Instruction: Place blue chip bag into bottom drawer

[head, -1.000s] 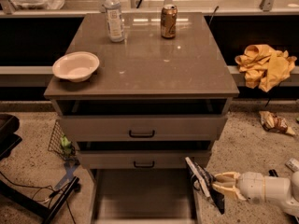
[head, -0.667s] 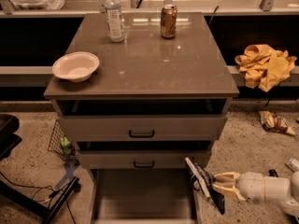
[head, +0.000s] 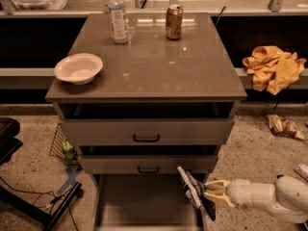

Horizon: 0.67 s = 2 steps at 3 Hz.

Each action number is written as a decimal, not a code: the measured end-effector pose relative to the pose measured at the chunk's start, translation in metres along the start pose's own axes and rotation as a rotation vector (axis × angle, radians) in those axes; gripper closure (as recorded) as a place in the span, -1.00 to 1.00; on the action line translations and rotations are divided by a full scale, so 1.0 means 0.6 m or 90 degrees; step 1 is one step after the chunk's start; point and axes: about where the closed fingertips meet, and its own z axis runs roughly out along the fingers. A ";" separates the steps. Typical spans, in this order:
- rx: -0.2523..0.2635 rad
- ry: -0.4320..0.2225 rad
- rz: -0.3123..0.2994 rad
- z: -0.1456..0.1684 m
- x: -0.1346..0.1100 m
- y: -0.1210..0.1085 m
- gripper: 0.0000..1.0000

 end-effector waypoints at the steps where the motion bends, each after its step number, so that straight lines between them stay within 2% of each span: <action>1: -0.041 -0.016 -0.022 0.093 0.050 0.003 1.00; 2: -0.067 -0.013 -0.043 0.166 0.097 0.000 1.00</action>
Offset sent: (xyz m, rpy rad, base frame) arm 0.0262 0.1039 -0.1514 -0.0031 -0.0555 0.1783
